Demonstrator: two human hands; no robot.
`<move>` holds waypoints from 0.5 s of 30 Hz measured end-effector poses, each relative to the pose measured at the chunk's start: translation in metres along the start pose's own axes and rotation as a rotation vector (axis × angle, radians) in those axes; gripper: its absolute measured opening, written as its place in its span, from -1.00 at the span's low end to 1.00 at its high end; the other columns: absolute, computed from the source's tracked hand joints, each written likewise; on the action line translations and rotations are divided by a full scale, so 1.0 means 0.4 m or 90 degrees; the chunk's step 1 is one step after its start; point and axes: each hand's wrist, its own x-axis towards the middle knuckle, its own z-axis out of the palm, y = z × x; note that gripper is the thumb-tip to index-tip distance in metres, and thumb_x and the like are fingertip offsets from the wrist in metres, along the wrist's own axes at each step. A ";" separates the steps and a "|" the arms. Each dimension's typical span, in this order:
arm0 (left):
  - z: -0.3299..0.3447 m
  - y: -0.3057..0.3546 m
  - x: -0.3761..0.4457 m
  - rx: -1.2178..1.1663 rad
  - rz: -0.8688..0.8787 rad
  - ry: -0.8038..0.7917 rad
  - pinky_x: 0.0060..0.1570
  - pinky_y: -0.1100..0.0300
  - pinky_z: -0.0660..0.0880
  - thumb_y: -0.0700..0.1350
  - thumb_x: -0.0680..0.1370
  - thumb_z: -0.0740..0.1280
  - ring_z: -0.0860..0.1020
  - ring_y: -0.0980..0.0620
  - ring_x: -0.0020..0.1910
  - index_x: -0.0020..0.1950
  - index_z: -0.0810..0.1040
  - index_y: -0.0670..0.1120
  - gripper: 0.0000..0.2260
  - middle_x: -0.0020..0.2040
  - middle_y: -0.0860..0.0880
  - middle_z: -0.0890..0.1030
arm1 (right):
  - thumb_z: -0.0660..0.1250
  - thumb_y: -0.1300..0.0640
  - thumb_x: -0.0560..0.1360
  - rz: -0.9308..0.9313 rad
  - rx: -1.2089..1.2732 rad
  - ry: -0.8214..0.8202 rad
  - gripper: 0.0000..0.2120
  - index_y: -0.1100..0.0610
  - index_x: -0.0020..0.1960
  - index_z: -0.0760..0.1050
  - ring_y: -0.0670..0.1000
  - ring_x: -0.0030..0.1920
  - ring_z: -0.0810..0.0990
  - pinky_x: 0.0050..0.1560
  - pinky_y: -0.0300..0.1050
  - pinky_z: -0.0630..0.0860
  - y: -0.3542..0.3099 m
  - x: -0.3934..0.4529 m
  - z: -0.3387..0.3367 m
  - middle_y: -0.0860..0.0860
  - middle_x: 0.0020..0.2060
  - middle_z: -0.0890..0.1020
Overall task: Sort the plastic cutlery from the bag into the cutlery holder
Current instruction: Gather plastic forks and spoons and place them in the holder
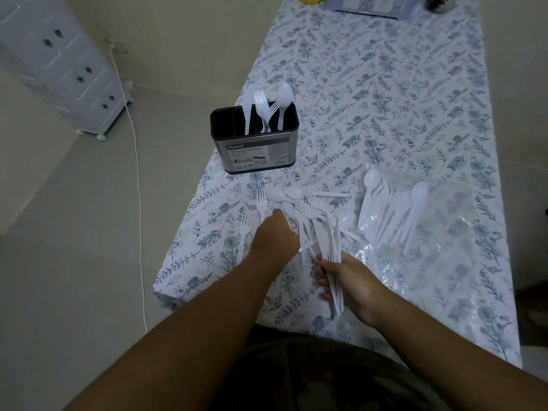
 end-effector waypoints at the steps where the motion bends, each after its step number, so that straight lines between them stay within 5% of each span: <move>1: 0.005 0.005 -0.005 -0.017 0.010 0.002 -0.29 0.15 0.35 -0.01 0.57 0.26 0.52 -0.05 -0.09 0.12 0.37 -0.13 -0.77 -0.04 -0.06 0.51 | 0.27 0.20 0.64 -0.002 0.005 0.003 -0.92 0.13 0.02 0.54 0.03 -0.30 0.53 -0.25 -0.02 0.48 -0.001 0.000 0.000 0.06 -0.29 0.57; 4: 0.026 0.030 -0.015 -0.064 0.013 -0.009 -0.22 0.12 0.42 0.13 0.55 0.30 0.54 -0.06 -0.08 0.13 0.39 -0.12 -0.65 -0.05 -0.03 0.51 | 0.28 0.18 0.64 -0.005 0.013 0.011 -0.92 0.15 0.02 0.54 0.06 -0.29 0.54 -0.28 -0.03 0.48 -0.001 0.000 0.002 0.10 -0.28 0.57; 15: -0.018 -0.083 -0.043 -0.064 -0.048 0.057 -0.41 0.20 0.32 -0.14 0.55 0.28 0.48 0.05 -0.25 0.14 0.33 -0.16 -0.77 -0.15 -0.04 0.50 | 0.25 0.23 0.62 0.008 0.027 0.014 -0.88 0.13 0.06 0.57 0.08 -0.28 0.53 -0.29 -0.05 0.47 0.004 0.009 -0.015 0.12 -0.25 0.57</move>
